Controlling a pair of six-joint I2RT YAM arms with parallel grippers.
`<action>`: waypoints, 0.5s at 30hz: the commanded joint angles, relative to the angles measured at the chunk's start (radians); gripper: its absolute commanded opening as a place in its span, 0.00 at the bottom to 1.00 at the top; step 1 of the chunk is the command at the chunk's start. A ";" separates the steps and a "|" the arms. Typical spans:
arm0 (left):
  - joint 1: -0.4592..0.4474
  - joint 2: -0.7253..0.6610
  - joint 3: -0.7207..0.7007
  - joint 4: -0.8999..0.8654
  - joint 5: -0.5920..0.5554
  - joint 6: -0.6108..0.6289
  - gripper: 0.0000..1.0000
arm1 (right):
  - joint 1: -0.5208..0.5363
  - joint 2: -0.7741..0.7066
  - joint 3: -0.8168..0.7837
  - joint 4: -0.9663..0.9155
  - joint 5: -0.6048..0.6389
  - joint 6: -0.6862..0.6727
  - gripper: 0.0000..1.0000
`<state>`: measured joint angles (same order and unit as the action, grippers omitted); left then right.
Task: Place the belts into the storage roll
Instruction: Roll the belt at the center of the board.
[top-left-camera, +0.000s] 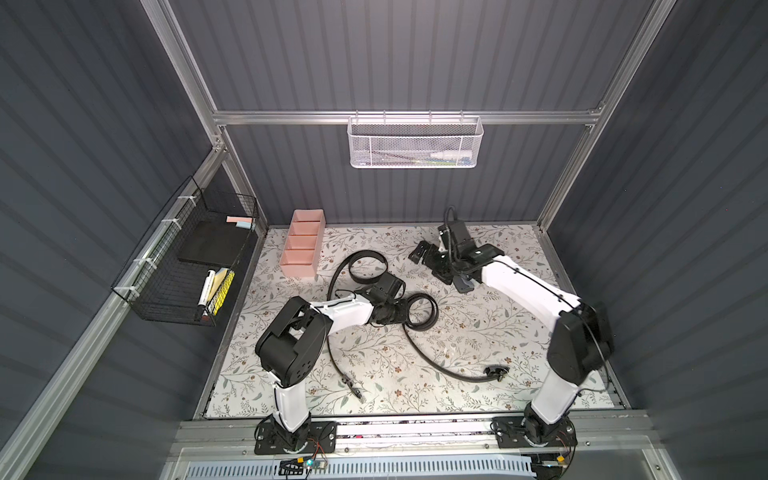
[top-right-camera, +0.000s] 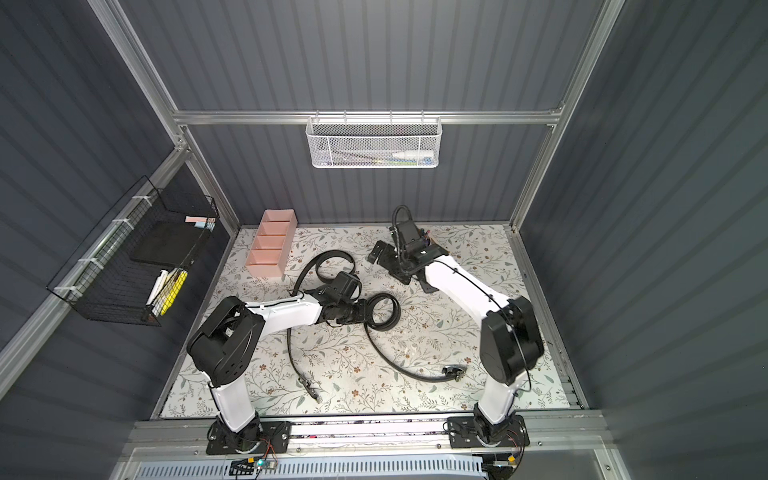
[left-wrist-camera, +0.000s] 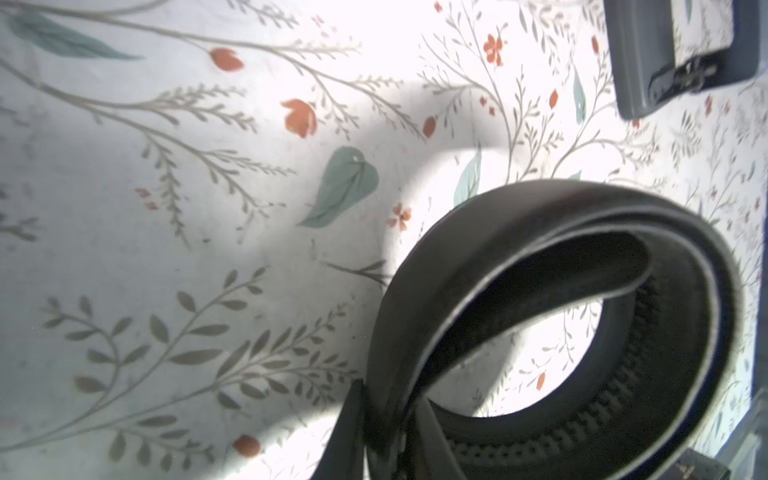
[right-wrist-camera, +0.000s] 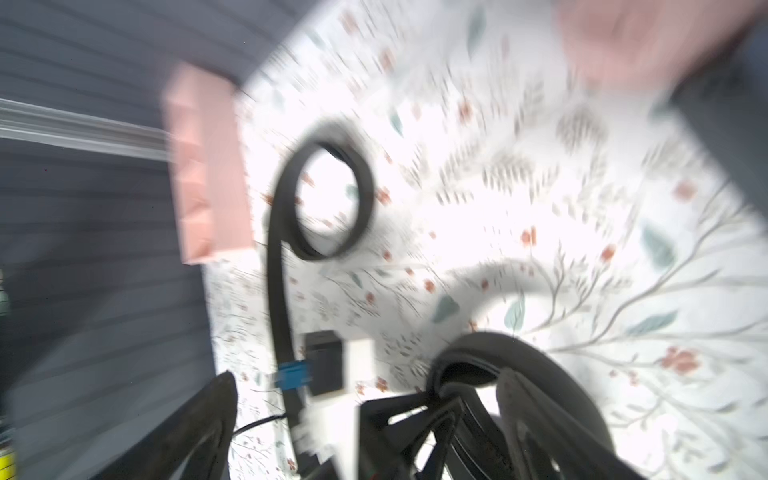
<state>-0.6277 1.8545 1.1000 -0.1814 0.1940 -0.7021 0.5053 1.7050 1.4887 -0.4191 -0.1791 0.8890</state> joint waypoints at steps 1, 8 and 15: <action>-0.006 0.023 0.029 -0.188 -0.004 0.098 0.15 | -0.074 -0.030 -0.037 -0.028 -0.261 -0.101 0.99; -0.006 0.006 0.085 -0.304 -0.122 0.185 0.15 | 0.008 -0.147 -0.248 -0.297 -0.413 -0.226 0.99; -0.006 0.013 0.138 -0.436 -0.250 0.233 0.15 | 0.246 -0.328 -0.567 -0.149 -0.406 0.011 0.99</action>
<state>-0.6342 1.8572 1.2156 -0.4786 0.0479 -0.5232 0.7055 1.4445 0.9585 -0.5987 -0.5701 0.8062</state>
